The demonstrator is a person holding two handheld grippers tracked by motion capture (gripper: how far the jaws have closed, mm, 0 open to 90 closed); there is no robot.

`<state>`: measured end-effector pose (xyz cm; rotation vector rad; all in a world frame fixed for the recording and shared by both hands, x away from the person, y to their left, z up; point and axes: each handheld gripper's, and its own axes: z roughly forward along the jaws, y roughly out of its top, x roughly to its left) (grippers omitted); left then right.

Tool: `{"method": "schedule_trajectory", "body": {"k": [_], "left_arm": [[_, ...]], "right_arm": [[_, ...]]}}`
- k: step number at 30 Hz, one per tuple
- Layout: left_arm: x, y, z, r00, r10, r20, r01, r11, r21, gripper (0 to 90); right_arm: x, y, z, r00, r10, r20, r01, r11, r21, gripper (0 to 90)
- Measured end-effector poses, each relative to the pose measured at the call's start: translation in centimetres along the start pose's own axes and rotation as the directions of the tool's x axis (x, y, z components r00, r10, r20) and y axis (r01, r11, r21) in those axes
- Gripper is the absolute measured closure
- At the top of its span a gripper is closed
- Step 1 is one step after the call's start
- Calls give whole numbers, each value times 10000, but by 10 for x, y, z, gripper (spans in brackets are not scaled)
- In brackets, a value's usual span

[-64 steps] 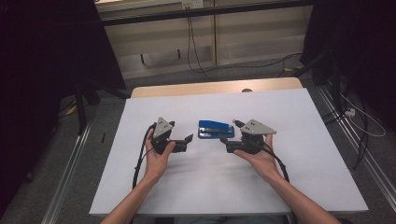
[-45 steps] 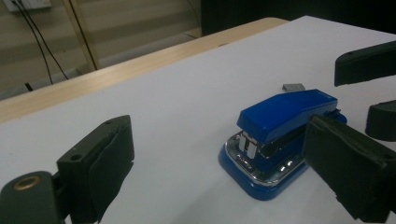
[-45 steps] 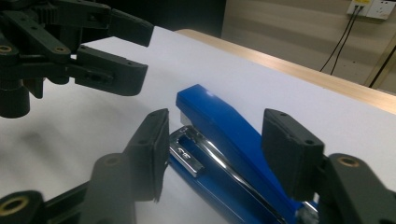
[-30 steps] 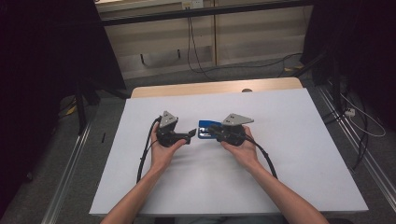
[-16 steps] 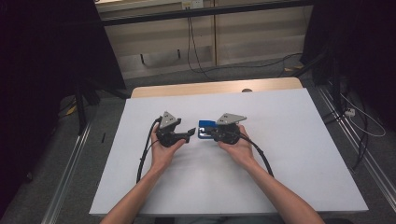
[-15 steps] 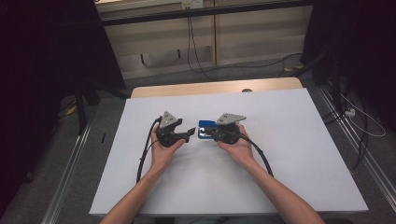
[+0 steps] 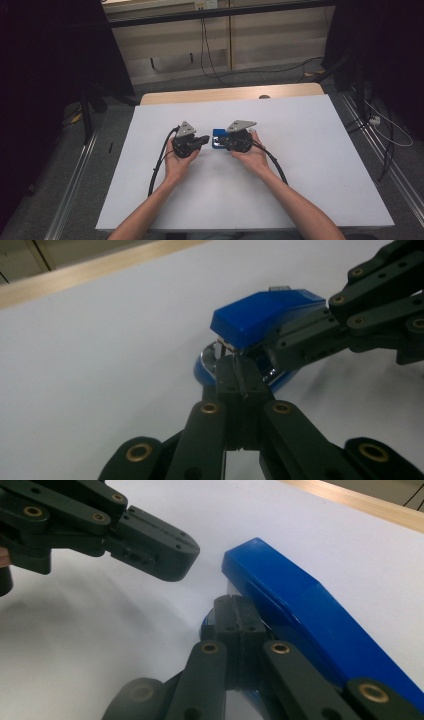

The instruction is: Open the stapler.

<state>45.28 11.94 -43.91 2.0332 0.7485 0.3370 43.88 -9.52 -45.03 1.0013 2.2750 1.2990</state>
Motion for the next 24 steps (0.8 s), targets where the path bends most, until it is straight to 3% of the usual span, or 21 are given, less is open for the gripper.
{"method": "schedule_trajectory", "body": {"k": [1,4,9,14,16,18,24], "left_arm": [[-1,0,0,9999,-118,10,118,9999,81,900],[-3,1,0,10000,50,-19,-50,9994,337,900],[1,2,1,9999,-126,-88,129,9996,260,900],[4,8,8,9999,1,-169,3,9997,234,900],[6,9,10,9990,178,-415,-170,9997,195,900],[9,8,12,9994,-66,-326,77,9995,316,900],[9,7,19,9995,-161,-289,167,9996,216,900]], "right_arm": [[0,0,0,10000,88,24,-88,10000,22,900],[-1,0,3,10000,1,3,-1,9997,230,900],[0,1,8,9999,-67,107,62,9987,510,900],[1,2,10,9998,-77,178,66,9978,660,900],[2,2,10,9996,-164,210,149,9977,665,900],[2,2,10,9998,-91,197,79,9980,626,900],[1,1,10,9999,-28,157,19,9982,605,900]]}}
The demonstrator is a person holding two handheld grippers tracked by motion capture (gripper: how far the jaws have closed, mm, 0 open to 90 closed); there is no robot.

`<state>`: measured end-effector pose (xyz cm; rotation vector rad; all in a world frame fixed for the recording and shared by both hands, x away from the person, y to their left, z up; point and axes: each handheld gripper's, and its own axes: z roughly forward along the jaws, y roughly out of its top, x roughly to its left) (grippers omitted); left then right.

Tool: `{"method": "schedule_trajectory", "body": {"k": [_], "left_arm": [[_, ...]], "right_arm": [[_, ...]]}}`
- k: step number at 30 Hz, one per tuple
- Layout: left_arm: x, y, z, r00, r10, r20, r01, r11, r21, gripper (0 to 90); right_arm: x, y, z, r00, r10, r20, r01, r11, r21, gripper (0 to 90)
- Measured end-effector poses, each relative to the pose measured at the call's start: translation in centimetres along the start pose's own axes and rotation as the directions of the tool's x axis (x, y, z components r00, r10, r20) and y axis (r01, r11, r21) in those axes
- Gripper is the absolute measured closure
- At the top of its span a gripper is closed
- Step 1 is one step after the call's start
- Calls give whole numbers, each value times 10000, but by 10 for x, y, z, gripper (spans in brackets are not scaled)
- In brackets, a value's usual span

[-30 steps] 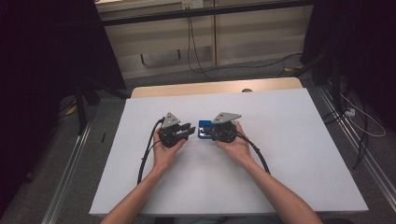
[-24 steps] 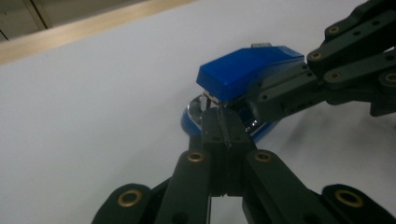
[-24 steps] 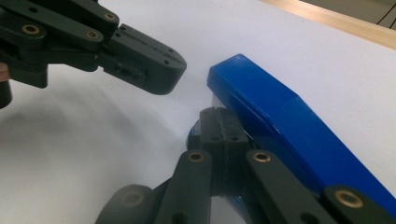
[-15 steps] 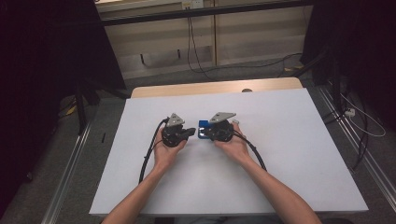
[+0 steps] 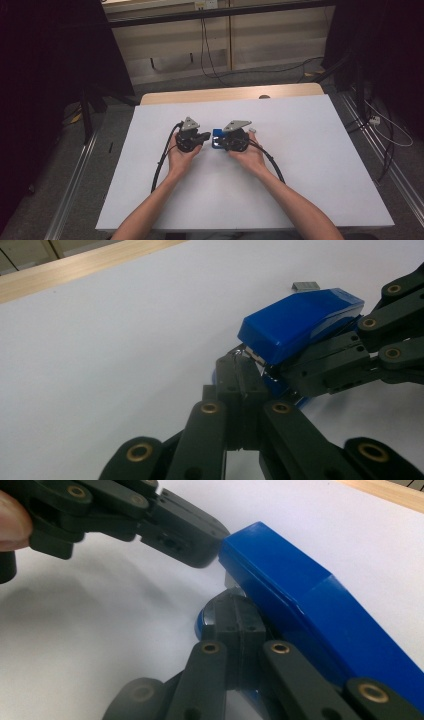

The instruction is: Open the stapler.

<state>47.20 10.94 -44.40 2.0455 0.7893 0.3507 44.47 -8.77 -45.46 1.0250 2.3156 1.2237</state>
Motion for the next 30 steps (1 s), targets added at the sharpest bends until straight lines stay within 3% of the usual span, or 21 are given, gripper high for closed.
{"method": "schedule_trajectory", "body": {"k": [4,7,10,12,30], "left_arm": [[-4,1,3,10000,62,-66,-62,10000,32,900],[-4,0,5,9998,-181,88,180,9998,97,900],[-5,-1,6,10000,31,-90,-29,9998,196,900],[-4,-1,7,10000,-41,-27,42,9998,182,900],[-2,2,6,9996,-231,178,236,9994,-246,900]], "right_arm": [[0,-1,0,9998,176,-2,-176,9998,-53,900],[0,-2,0,9998,215,24,-215,9997,-95,900],[0,-2,0,9998,201,42,-200,9998,-91,900],[1,-1,0,9998,173,67,-172,9998,-64,900],[0,-6,-5,9994,37,357,-29,9997,-222,900]]}}
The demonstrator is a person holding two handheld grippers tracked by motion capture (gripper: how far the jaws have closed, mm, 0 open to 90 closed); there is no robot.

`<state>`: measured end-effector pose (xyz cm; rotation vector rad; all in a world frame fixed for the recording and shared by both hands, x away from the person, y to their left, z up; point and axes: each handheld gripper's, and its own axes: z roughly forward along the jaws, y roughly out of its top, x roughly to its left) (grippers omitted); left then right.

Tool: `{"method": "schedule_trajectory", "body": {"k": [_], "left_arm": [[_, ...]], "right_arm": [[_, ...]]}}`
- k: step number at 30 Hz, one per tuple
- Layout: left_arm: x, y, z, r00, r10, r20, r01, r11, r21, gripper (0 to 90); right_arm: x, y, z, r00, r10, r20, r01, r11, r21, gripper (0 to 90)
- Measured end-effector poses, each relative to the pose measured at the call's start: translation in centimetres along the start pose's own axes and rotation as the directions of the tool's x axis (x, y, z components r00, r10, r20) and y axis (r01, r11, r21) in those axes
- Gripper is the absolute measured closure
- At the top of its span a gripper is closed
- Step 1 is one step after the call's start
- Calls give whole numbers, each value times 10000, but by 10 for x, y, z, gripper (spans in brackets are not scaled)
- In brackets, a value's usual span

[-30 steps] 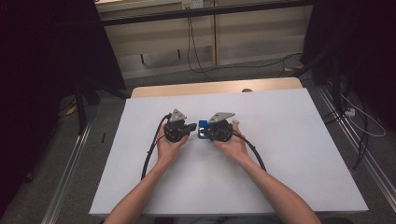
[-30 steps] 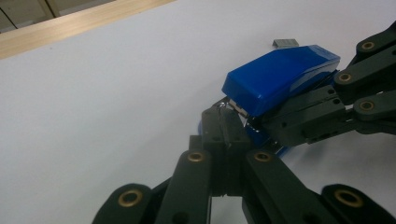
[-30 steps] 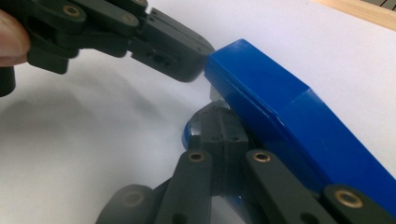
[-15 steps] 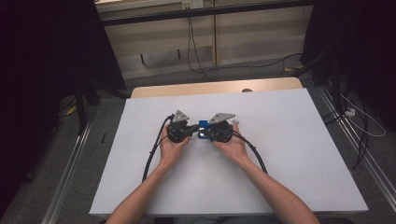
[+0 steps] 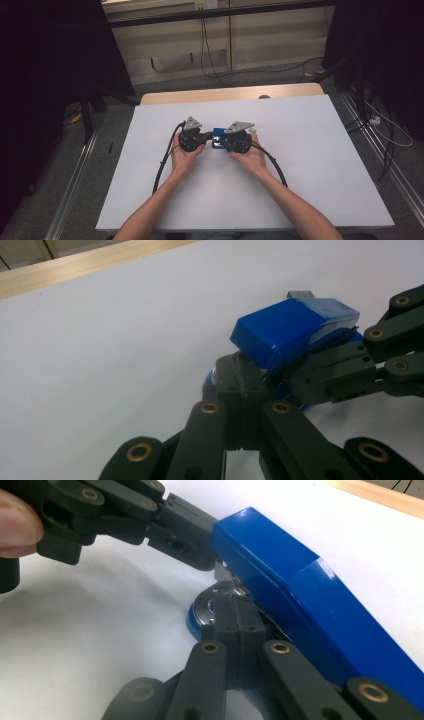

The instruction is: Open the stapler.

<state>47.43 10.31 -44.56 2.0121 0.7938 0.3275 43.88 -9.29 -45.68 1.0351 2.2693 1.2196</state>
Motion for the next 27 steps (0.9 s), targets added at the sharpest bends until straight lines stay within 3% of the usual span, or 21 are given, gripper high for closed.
{"method": "schedule_trajectory", "body": {"k": [13,27], "left_arm": [[-2,6,-4,9998,-89,196,98,9988,-472,900],[-3,8,-6,9998,-31,210,43,9983,-578,900]], "right_arm": [[2,-1,-1,9998,-177,112,178,9998,-75,900],[4,-2,-3,9989,-427,174,428,9991,-16,900]]}}
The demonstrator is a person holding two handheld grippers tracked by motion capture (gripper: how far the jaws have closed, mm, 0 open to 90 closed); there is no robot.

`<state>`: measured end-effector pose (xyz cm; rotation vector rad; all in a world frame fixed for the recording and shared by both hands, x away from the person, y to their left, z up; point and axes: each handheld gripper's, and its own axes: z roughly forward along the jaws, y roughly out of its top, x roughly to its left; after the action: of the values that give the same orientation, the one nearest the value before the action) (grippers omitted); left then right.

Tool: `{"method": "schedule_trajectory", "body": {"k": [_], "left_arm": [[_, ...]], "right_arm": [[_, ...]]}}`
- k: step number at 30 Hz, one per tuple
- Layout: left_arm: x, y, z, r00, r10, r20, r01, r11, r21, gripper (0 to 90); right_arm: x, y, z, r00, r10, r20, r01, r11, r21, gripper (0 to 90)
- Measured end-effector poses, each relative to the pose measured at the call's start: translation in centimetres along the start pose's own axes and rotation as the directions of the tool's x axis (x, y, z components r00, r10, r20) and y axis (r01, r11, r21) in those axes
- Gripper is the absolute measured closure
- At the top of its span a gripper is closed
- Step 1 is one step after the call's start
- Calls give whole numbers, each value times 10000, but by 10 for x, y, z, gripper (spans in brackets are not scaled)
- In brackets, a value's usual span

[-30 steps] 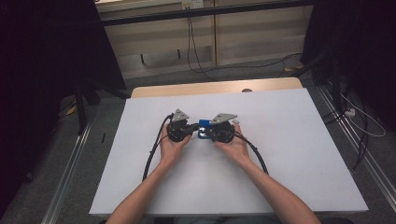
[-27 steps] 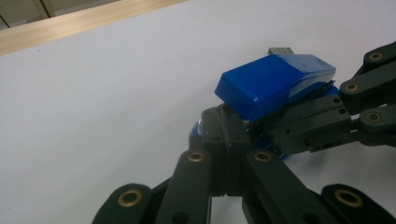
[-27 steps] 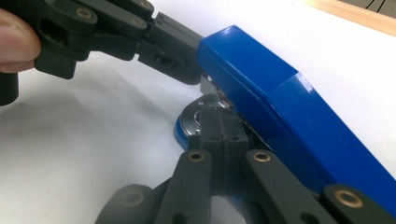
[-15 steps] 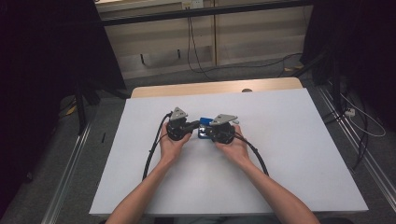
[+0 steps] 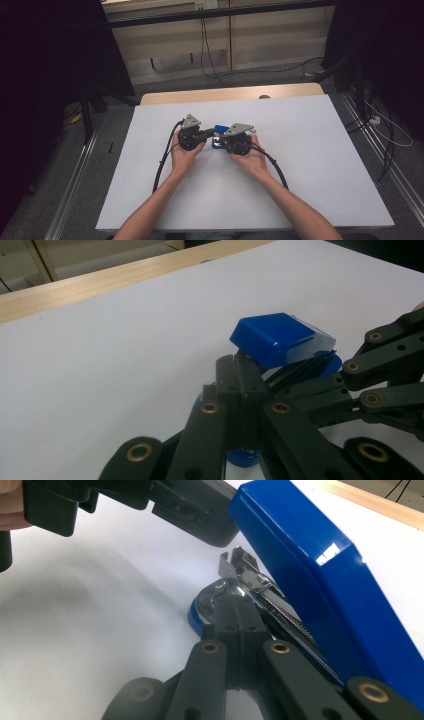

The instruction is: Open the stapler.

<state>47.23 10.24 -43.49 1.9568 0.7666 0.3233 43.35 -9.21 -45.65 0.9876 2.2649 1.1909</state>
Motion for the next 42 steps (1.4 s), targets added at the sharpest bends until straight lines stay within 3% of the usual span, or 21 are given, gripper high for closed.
{"method": "schedule_trajectory", "body": {"k": [8,13,28,31,35,40,42], "left_arm": [[0,2,-1,10000,-6,60,6,10000,-64,900],[-1,3,-1,9999,-78,83,79,9999,-121,900],[2,1,0,9998,-53,191,54,10000,-47,900],[3,0,1,9996,-183,214,182,9998,40,900],[3,-1,3,9999,-58,110,59,10000,-4,900],[6,-2,4,9985,-436,336,438,9990,-50,900],[4,-2,5,9987,-398,311,397,9992,23,900]], "right_arm": [[1,0,0,9996,179,198,-177,9998,-60,900],[2,4,-4,9987,264,443,-243,9986,-469,900],[6,3,0,9932,76,1159,15,9970,-780,900],[6,3,0,9935,134,1131,-44,9968,-793,900],[6,3,1,9936,146,1120,-54,9966,-825,900],[6,3,0,9933,138,1148,-49,9970,-776,900],[5,4,-1,9926,157,1204,-56,9964,-840,900]]}}
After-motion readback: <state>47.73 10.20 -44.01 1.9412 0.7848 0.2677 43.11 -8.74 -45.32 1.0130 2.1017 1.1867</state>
